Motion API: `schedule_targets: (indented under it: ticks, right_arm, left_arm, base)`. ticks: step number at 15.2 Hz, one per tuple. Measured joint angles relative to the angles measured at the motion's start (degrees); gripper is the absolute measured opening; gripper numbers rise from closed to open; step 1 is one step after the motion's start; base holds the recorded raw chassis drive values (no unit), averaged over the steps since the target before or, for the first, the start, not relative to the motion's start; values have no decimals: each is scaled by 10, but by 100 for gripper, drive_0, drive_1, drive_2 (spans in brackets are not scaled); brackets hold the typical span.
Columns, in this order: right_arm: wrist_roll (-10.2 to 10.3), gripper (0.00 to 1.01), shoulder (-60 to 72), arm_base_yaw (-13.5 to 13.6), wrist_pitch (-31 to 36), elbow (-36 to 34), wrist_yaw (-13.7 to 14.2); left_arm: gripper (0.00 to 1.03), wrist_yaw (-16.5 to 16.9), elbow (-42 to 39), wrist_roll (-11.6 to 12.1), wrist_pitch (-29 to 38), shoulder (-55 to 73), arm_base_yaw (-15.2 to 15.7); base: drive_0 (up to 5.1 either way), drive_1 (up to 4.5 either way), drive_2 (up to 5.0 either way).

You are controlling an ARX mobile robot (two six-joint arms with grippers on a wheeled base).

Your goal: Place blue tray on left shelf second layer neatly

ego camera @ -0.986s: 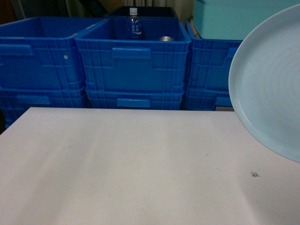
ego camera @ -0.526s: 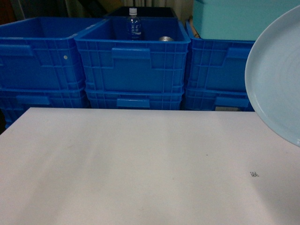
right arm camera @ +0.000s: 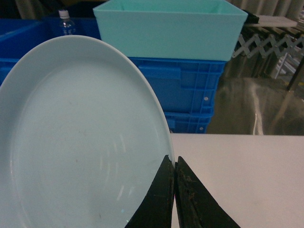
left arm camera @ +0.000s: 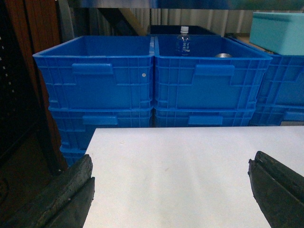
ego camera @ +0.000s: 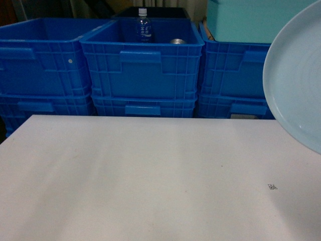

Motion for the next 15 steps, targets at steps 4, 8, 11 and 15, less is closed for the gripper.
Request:
schedule_targets:
  ticks: [4,8,11,15]
  right_arm:
    - [-10,2,-5,7,2,0,-3]
    - [-10,2,-5,7,2,0,-3]
    - [-10,2,-5,7,2,0,-3]
    - [-13,2,-5,7,2,0,-4]
  left_arm:
    - [98,0,0,0,0,0,0]
    - [98,0,0,0,0,0,0]
    - [98,-1,0,0,0,0,0]
    - [98,-1,0,0,0,0,0]
  base:
    - [0,0,0]
    - [0,0,0]
    - [-140,-140,-140]
    - [309,-413,-413]
